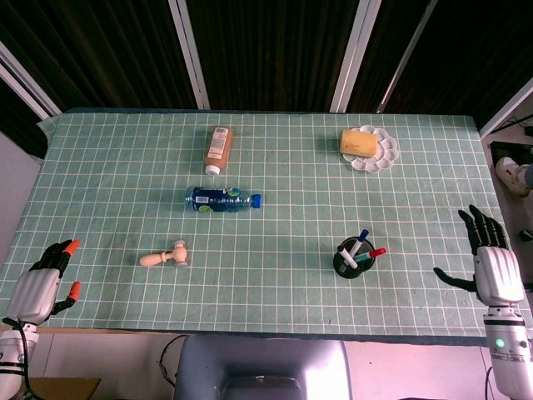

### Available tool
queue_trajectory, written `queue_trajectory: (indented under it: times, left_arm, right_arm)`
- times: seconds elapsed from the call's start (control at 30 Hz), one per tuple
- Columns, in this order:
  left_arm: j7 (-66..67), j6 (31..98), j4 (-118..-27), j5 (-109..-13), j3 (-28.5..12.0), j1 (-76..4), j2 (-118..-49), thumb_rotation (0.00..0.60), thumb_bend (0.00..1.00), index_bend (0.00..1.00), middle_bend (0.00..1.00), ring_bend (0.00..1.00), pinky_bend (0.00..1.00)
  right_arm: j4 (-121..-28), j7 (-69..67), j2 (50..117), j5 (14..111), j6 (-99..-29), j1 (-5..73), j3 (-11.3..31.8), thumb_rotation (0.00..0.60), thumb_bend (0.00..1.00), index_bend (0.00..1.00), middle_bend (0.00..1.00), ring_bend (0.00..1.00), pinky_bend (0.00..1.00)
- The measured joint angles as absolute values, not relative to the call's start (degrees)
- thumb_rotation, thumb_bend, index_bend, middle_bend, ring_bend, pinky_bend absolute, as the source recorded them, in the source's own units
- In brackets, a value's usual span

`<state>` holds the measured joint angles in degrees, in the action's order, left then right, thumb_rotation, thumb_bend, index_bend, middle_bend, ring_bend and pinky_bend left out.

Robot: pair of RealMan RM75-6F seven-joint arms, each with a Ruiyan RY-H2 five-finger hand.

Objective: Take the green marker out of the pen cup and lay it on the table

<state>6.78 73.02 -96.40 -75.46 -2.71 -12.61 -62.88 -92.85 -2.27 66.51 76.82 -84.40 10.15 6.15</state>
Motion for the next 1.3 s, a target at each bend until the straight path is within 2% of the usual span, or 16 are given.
queue_trajectory:
  times: [0.27, 0.37, 0.47, 0.53, 0.7, 0.8, 0.93, 1.3]
  left_arm:
    - [6.5, 72.7, -96.4, -75.4, -2.8, -12.7, -62.9, 0.600, 0.47, 0.07, 0.03, 0.03, 0.29]
    - [6.4, 72.1, -96.5, -75.2, -2.7, -12.8, -62.7, 0.600, 0.47, 0.07, 0.03, 0.03, 0.29]
    - [6.1, 72.2, -96.6, -75.4, -2.7, -12.8, -62.5, 0.600, 0.47, 0.07, 0.03, 0.03, 0.29]
    - [6.0, 72.3, -96.7, -75.6, -2.7, -12.7, -62.5, 0.600, 0.47, 0.07, 0.03, 0.03, 0.29]
    - [5.9, 72.0, -96.9, -76.3, -2.3, -12.8, -62.4, 0.600, 0.47, 0.07, 0.03, 0.03, 0.29]
    - [6.1, 71.5, -97.0, -76.6, -2.1, -13.0, -62.4, 0.600, 0.47, 0.07, 0.03, 0.03, 0.29]
    - [6.0, 71.3, -96.9, -76.4, -2.1, -13.1, -62.3, 0.600, 0.47, 0.07, 0.03, 0.03, 0.29]
    - [5.5, 70.9, -96.9, -76.4, -2.1, -13.2, -62.1, 0.600, 0.47, 0.07, 0.03, 0.03, 0.29]
  right_arm:
    - [-92.2, -3.9, 66.6, 78.5, -83.8, 10.1, 6.5, 0.600, 0.07, 0.05, 0.08, 0.06, 0.15]
    - [-92.4, -4.2, 66.4, 79.5, -83.8, 10.2, 6.5, 0.600, 0.07, 0.09, 0.12, 0.16, 0.17]
    - [-92.8, -2.9, 65.8, 80.6, -83.4, 10.6, 6.4, 0.600, 0.07, 0.17, 0.29, 0.33, 0.33]
    - [-93.4, -1.1, 64.9, 81.0, -82.4, 11.2, 6.3, 0.600, 0.07, 0.21, 0.44, 0.49, 0.49]
    - [-96.5, 5.8, 61.0, 80.9, -77.2, 13.5, 6.2, 0.600, 0.07, 0.32, 0.79, 0.87, 0.76]
    - [-98.3, 8.9, 58.8, 80.2, -73.1, 15.7, 6.5, 0.600, 0.07, 0.38, 0.92, 0.98, 0.87]
    - [-99.2, 11.7, 57.3, 78.5, -68.7, 19.0, 7.4, 0.600, 0.09, 0.44, 0.99, 1.00, 0.95]
    - [-100.3, 13.4, 55.1, 74.3, -55.7, 26.2, 7.9, 0.600, 0.26, 0.48, 1.00, 1.00, 0.98]
